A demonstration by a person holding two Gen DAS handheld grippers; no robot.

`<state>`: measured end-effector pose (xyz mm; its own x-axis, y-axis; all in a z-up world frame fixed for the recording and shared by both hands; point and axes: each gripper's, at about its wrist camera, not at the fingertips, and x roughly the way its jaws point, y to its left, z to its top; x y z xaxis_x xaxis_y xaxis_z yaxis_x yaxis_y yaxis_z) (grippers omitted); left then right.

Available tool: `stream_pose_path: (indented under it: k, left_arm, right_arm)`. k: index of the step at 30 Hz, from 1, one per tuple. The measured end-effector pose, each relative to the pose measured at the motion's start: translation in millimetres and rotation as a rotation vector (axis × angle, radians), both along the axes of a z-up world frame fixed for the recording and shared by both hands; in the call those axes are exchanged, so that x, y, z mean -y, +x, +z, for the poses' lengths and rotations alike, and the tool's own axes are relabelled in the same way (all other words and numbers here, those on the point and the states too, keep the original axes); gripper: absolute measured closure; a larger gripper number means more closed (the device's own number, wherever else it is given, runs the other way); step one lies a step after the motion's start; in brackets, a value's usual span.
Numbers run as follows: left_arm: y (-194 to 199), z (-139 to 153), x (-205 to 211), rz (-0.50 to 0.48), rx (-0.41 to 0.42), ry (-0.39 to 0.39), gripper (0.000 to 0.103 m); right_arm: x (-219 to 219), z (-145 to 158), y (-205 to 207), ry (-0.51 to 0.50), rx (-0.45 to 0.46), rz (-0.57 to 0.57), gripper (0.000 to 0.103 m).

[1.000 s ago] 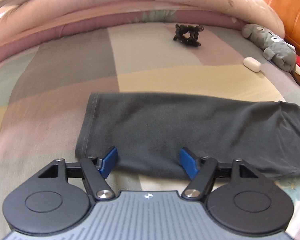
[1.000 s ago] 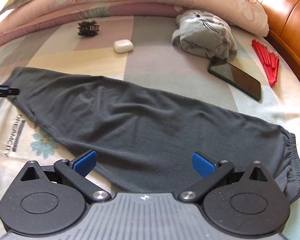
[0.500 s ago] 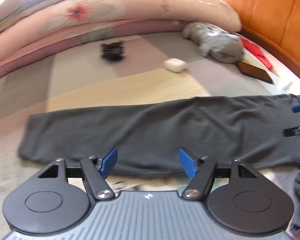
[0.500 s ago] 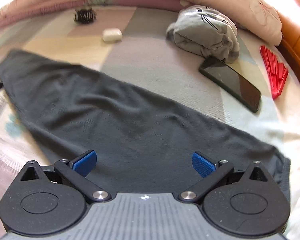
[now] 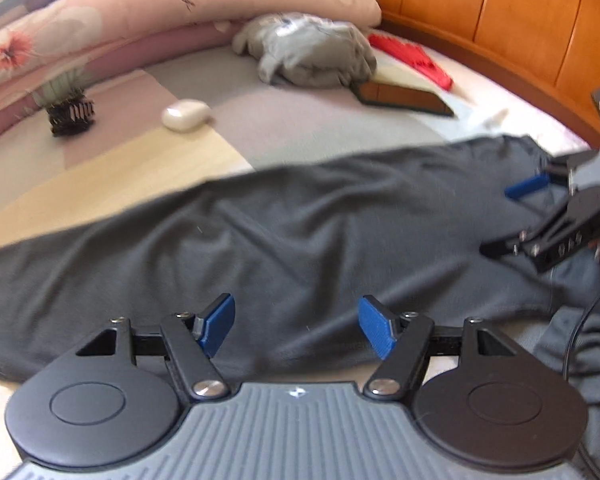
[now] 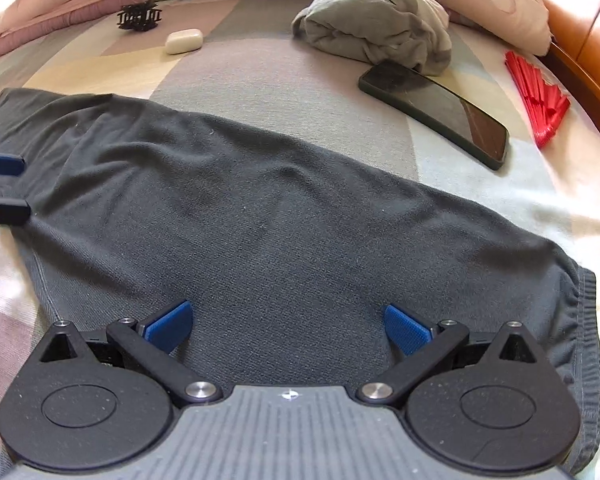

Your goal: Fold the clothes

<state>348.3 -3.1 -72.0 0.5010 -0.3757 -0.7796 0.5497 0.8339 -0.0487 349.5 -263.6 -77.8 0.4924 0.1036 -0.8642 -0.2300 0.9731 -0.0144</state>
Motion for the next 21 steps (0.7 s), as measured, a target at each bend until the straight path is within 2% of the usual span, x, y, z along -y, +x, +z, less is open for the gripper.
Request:
stream_pose_path:
  k: [3,9,17,21]
  left_arm:
    - [-3,-9,-2,0.019,-0.004,0.009,0.033]
    - [-5,-8,-6,0.03,0.024,-0.013,0.033]
    - [-10,-9,-2,0.024,0.04,-0.002,0.031]
    - [-37,3,4,0.043,0.109,0.055,0.031]
  right_arm:
    - [1,0,3,0.0,-0.007,0.022,0.0]
    - [1,6,9,0.012,-0.045,0.041,0.0]
    - [7,48,12,0.224,0.049,0.093,0.0]
    - [12,79,-13,0.307,0.088,0.113,0.0]
